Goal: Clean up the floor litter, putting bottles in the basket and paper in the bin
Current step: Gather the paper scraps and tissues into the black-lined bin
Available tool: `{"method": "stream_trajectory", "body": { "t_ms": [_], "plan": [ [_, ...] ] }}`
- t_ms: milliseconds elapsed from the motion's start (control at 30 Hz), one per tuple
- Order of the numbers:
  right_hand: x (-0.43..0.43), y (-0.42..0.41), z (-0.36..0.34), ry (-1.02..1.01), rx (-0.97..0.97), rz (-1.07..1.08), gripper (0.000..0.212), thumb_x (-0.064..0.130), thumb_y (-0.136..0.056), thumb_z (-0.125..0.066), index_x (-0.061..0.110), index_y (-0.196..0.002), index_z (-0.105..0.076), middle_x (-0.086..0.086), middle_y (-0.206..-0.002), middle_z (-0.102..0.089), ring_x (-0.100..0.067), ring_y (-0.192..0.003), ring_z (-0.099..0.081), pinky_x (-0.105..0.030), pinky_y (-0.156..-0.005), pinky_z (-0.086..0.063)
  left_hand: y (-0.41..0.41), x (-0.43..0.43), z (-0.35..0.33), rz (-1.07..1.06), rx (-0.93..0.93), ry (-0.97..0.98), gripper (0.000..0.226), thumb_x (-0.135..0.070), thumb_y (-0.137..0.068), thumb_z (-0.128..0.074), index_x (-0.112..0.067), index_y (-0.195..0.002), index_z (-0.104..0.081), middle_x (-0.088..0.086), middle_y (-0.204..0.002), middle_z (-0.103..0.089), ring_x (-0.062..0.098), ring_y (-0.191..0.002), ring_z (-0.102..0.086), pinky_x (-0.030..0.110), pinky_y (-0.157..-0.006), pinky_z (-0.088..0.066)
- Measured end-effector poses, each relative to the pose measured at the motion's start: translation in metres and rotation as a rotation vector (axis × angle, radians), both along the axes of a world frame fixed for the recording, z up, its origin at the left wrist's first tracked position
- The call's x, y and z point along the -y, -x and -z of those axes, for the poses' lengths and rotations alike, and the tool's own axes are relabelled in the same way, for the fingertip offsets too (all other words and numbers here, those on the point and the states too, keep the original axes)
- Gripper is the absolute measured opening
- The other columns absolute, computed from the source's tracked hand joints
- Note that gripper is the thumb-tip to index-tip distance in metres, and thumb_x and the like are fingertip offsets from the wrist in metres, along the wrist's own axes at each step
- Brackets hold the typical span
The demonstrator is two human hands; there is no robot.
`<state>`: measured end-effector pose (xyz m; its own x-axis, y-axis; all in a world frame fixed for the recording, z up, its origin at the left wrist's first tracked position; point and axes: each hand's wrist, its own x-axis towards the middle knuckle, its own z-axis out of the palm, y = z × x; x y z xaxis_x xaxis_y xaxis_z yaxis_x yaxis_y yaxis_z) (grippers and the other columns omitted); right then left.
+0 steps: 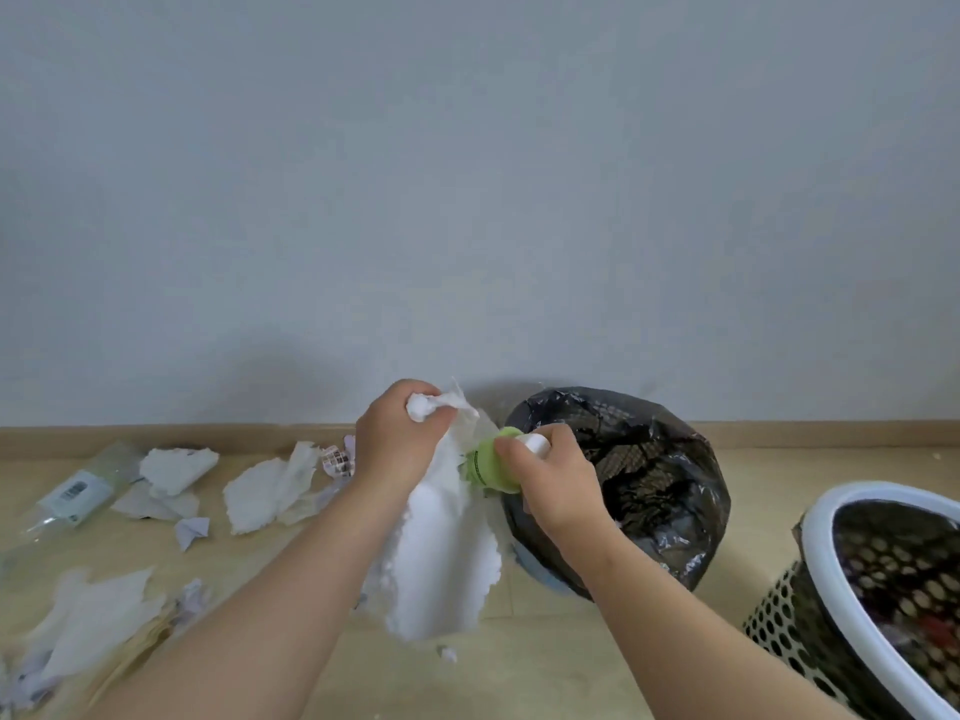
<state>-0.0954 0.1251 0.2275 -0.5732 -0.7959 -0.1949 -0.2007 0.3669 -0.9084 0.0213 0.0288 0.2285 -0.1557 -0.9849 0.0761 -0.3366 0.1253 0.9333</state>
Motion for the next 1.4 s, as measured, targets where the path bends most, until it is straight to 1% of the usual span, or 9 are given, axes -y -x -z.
{"method": "stream_trajectory", "body": {
  "t_ms": [200, 300, 467, 600, 800, 900, 1067, 1167, 1400],
  "plan": [
    [-0.041, 0.016, -0.05, 0.112, -0.063, 0.225, 0.035, 0.039, -0.081, -0.061, 0.019, -0.102, -0.041, 0.007, -0.081, -0.055, -0.01, -0.075, -0.055, -0.037, -0.071, -0.051, 0.042, -0.033, -0.039, 0.072, -0.093, 0.017, 0.011, -0.025, -0.084, -0.066, -0.027, -0.092, -0.06, -0.009, -0.083, -0.06, 0.012, -0.075, -0.055, 0.022, -0.057, -0.042],
    [-0.064, 0.03, -0.062, 0.148, -0.106, 0.296, 0.035, 0.038, -0.081, -0.061, 0.019, -0.101, -0.04, 0.008, -0.08, -0.055, -0.008, -0.071, -0.054, -0.031, -0.062, -0.046, 0.057, -0.05, -0.043, 0.145, -0.04, 0.025, 0.013, -0.026, -0.083, -0.065, -0.029, -0.095, -0.062, -0.005, -0.088, -0.063, 0.018, -0.079, -0.058, 0.028, -0.064, -0.047],
    [-0.094, 0.055, -0.069, 0.14, -0.128, 0.381, 0.035, 0.04, -0.079, -0.062, 0.018, -0.098, -0.043, 0.008, -0.081, -0.054, -0.012, -0.076, -0.055, -0.036, -0.071, -0.05, 0.092, -0.082, -0.036, 0.295, 0.02, 0.056, 0.013, -0.024, -0.084, -0.065, -0.032, -0.094, -0.06, -0.02, -0.076, -0.056, 0.013, -0.08, -0.056, 0.027, -0.067, -0.046],
    [-0.113, 0.082, -0.074, 0.124, -0.168, 0.471, 0.037, 0.041, -0.078, -0.062, 0.018, -0.1, -0.044, 0.007, -0.084, -0.056, -0.014, -0.076, -0.055, -0.034, -0.064, -0.048, 0.128, -0.099, -0.028, 0.395, 0.007, 0.058, 0.011, -0.025, -0.084, -0.065, -0.031, -0.093, -0.061, -0.015, -0.085, -0.063, 0.016, -0.088, -0.061, 0.03, -0.074, -0.046],
    [-0.16, 0.135, -0.086, 0.094, -0.343, 0.686, 0.034, 0.04, -0.078, -0.059, 0.024, -0.102, -0.04, 0.009, -0.077, -0.052, -0.011, -0.07, -0.052, -0.026, -0.055, -0.036, 0.2, -0.139, -0.039, 0.61, 0.051, 0.146, 0.011, -0.029, -0.085, -0.064, -0.026, -0.095, -0.063, -0.016, -0.083, -0.06, 0.006, -0.08, -0.056, 0.018, -0.065, -0.043],
    [-0.182, 0.152, -0.085, 0.163, -0.341, 0.761, 0.034, 0.036, -0.079, -0.062, 0.025, -0.104, -0.043, 0.014, -0.078, -0.051, -0.001, -0.071, -0.048, -0.023, -0.057, -0.039, 0.227, -0.155, -0.047, 0.682, 0.022, 0.159, 0.012, -0.031, -0.086, -0.063, -0.027, -0.096, -0.064, -0.016, -0.084, -0.061, -0.003, -0.076, -0.054, 0.011, -0.06, -0.039],
    [-0.206, 0.178, -0.077, 0.184, -0.367, 0.891, 0.031, 0.032, -0.078, -0.062, 0.027, -0.107, -0.05, 0.01, -0.087, -0.057, -0.005, -0.077, -0.053, -0.027, -0.062, -0.045, 0.245, -0.175, -0.037, 0.813, 0.001, 0.155, 0.011, -0.028, -0.085, -0.065, -0.027, -0.096, -0.065, -0.015, -0.085, -0.062, -0.006, -0.077, -0.054, 0.012, -0.059, -0.041],
    [-0.212, 0.188, -0.05, 0.054, -0.383, 0.924, 0.036, 0.032, -0.079, -0.058, 0.028, -0.114, -0.049, 0.002, -0.097, -0.059, -0.015, -0.082, -0.056, -0.029, -0.062, -0.046, 0.245, -0.177, -0.02, 0.845, 0.038, 0.125, 0.012, -0.025, -0.085, -0.067, -0.027, -0.096, -0.065, -0.018, -0.083, -0.06, -0.006, -0.076, -0.054, 0.014, -0.059, -0.041],
    [-0.202, 0.174, 0.034, -0.464, -0.265, 0.72, 0.042, 0.027, -0.086, -0.054, 0.029, -0.126, -0.041, -0.004, -0.111, -0.043, -0.025, -0.098, -0.05, -0.04, -0.083, -0.048, 0.241, -0.175, 0.009, 0.832, 0.091, 0.017, 0.011, -0.024, -0.085, -0.067, -0.028, -0.095, -0.062, -0.019, -0.085, -0.056, -0.004, -0.077, -0.05, 0.014, -0.059, -0.038]
  ]
}}
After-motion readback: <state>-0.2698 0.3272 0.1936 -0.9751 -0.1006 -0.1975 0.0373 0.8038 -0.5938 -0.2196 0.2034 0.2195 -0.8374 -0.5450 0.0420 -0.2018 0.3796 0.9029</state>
